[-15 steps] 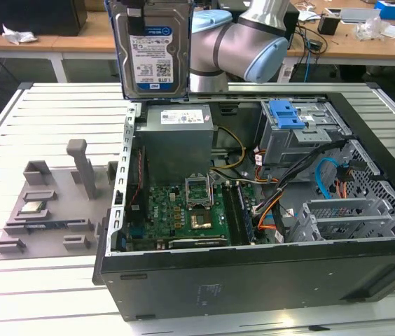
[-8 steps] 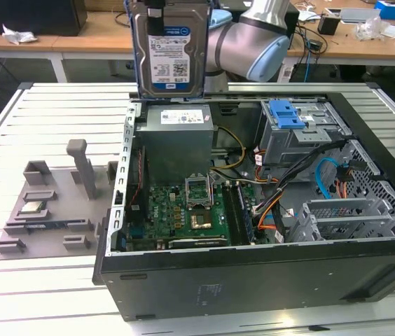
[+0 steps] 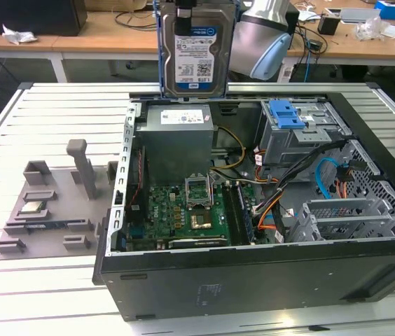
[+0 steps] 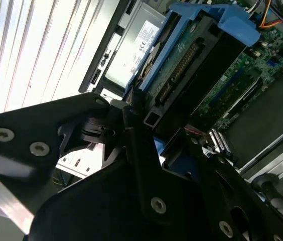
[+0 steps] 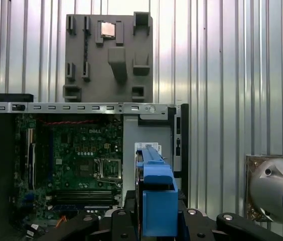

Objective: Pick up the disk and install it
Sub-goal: 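Pick up the disk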

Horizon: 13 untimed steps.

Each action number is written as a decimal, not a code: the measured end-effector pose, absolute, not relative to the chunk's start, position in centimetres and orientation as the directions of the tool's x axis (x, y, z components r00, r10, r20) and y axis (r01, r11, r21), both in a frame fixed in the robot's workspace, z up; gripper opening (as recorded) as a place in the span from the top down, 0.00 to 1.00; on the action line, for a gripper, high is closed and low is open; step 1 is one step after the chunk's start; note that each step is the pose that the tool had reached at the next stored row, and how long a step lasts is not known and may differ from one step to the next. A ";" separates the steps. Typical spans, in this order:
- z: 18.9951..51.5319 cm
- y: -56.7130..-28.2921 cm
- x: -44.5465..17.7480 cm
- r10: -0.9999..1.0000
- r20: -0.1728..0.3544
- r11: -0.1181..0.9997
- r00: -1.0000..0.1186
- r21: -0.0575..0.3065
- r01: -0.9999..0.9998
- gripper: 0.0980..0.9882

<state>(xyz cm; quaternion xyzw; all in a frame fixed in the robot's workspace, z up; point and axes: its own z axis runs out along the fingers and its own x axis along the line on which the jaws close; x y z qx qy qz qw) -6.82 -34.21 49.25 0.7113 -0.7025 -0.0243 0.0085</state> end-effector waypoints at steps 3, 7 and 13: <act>49.3 -34.2 -5.6 -1.000 -0.023 -0.013 0.012 0.047 -0.999 0.70; 49.3 -34.2 -4.7 -1.000 -0.023 -0.013 0.012 0.046 -0.999 0.70; 49.2 -34.2 -4.4 -1.000 -0.023 -0.013 0.012 0.046 -0.999 0.70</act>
